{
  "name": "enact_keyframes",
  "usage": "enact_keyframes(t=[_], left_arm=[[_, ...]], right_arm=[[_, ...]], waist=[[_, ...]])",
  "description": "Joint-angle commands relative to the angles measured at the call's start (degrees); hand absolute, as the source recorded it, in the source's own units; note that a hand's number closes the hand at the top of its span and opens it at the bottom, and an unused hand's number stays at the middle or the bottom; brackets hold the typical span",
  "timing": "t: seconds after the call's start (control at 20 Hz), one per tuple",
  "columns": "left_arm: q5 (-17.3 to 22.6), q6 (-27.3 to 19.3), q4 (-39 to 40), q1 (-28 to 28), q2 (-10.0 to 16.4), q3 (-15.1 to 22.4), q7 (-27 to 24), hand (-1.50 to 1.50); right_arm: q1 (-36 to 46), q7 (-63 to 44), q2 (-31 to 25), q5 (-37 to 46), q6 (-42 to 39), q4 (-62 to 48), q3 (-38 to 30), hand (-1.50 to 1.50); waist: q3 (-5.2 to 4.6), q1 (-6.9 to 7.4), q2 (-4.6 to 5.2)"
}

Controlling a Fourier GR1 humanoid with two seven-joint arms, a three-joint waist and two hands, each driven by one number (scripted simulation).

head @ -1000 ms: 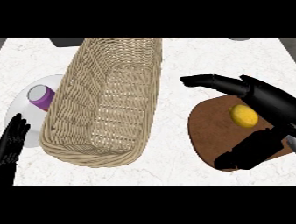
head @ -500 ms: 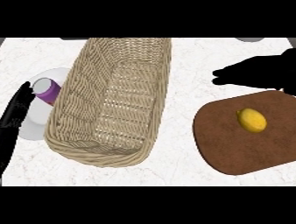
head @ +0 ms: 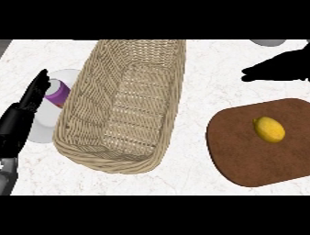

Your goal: Pick the lemon from the cutting board and place it in the basket

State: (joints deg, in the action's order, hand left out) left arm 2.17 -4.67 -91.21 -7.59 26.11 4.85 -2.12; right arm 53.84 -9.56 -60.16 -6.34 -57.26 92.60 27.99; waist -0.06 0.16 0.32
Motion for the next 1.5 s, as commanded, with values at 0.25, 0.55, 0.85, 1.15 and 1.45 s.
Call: enact_keyframes(t=[0.25,0.55,0.85,1.15,1.45], left_arm=[[-0.87,1.83,2.95,-5.47,-1.69,-1.41,2.6,0.0],[-3.61,1.32,3.11,-4.67,-3.11,-0.88,1.14,0.0],[-3.74,2.71,9.22,-6.89,-3.94,-3.06,-1.77,0.0],[-3.29,4.95,-2.38,-2.54,-2.66,-3.53,4.81,0.0],[-4.04,5.89,4.11,-3.42,-3.36,-6.31,-1.3,0.0]], right_arm=[[-5.2,10.78,3.84,16.54,-3.57,-3.63,-0.85,-1.5],[-6.77,12.86,8.05,27.35,-1.81,-5.95,4.26,-1.5],[-11.92,18.44,10.22,38.03,6.33,-9.54,7.96,-1.5],[-12.45,25.51,9.61,43.96,8.87,-14.19,5.81,-1.5],[-16.6,32.91,9.1,48.29,14.89,-16.25,4.59,-1.5]], waist=[[0.09,0.0,-0.12],[0.06,0.38,-0.14],[0.07,0.19,0.06],[0.08,0.62,-0.31],[0.06,0.23,-0.26]])
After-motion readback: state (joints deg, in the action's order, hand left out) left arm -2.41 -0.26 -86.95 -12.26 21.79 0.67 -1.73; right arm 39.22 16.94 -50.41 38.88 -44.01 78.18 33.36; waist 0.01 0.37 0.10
